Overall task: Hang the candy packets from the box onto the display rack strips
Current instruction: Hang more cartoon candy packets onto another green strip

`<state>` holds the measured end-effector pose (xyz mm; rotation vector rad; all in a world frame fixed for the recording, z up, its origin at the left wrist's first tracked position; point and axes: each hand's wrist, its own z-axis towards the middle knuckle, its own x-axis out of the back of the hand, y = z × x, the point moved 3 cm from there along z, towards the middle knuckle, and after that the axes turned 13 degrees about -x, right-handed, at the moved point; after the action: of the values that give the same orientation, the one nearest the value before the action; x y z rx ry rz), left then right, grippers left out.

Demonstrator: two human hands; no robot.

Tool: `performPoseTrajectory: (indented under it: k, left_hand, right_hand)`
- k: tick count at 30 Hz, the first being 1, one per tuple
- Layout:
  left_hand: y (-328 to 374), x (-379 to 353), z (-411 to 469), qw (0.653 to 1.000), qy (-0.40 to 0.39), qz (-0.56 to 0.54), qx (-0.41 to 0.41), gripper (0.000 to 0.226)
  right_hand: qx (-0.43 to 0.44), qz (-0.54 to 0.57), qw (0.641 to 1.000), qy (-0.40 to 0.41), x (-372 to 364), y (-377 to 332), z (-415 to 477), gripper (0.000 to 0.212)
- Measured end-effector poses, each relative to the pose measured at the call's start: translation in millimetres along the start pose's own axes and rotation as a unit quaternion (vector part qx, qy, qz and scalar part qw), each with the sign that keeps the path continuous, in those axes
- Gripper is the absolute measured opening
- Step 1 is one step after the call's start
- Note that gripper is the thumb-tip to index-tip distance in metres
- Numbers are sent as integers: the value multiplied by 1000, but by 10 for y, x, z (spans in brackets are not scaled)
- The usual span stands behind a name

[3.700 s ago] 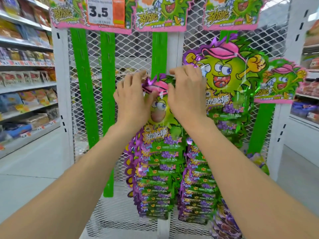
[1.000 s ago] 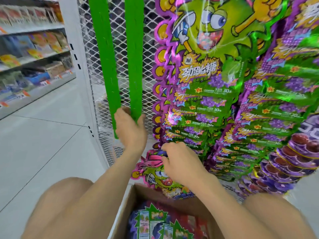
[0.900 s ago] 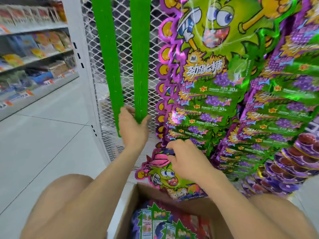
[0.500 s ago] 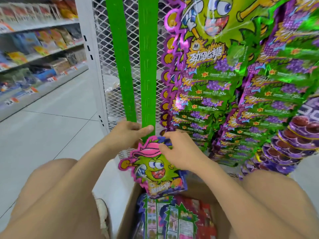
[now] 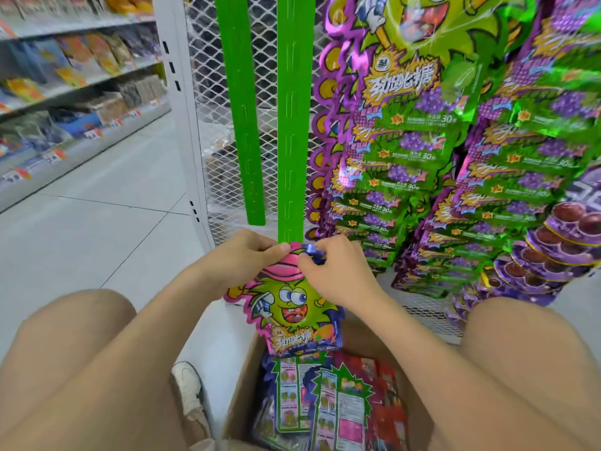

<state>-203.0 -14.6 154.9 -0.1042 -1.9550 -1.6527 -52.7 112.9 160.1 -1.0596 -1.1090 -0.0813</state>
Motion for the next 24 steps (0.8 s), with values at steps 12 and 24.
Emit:
performPoseTrajectory:
  k: [12,24]
  left_hand:
    - [45,-102,81,999,50,20,4,45]
    - [-23,-597,97,955,127,188,-193,14]
  right_hand:
    - [-14,-71,995,-68,-114,206,67,47]
    - [-269,-254,911,-182,-433,1266,-197,21]
